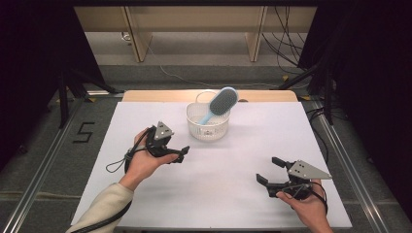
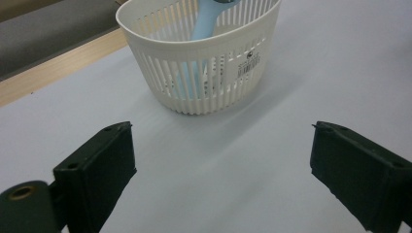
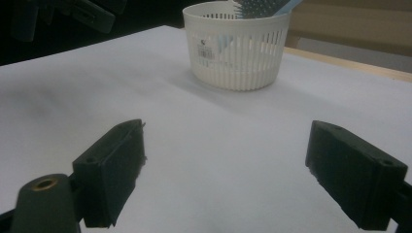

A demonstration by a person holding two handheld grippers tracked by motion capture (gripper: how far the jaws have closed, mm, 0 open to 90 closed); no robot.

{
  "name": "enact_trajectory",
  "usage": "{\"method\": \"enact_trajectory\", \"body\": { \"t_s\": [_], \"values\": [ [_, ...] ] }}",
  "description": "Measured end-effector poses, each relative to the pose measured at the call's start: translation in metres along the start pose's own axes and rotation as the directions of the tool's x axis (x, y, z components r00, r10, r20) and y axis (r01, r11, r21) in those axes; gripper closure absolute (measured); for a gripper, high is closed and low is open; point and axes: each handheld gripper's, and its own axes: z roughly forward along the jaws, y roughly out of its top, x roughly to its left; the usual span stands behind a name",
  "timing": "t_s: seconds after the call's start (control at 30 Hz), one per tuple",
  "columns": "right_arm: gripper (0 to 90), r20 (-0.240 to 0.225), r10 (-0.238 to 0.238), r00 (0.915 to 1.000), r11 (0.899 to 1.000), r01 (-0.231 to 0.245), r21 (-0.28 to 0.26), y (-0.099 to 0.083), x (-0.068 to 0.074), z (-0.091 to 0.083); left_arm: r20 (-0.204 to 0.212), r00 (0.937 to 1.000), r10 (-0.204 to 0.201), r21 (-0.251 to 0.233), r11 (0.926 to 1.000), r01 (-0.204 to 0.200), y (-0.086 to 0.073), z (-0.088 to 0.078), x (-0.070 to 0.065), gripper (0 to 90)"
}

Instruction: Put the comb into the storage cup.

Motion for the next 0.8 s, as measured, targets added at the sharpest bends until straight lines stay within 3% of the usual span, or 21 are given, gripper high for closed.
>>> {"method": "enact_trajectory", "body": {
  "t_s": [0.4, 0.8],
  "values": [
    [14.9, 0.002, 0.001, 1.0000, 1.000, -0.001, 0.002, 0.000, 0.000, -0.001, 0.034, 0.9988, 0.036, -0.018, 0.9992, -0.035, -0.013, -0.007, -0.006, 8.2],
    [14.9, 0.004, 0.000, 1.0000, 1.000, 0.000, 0.001, 0.000, -0.001, -0.002, 0.038, 0.9971, 0.067, -0.041, 0.9970, -0.065, -0.029, -0.019, -0.008, 8.0]
  ]
}}
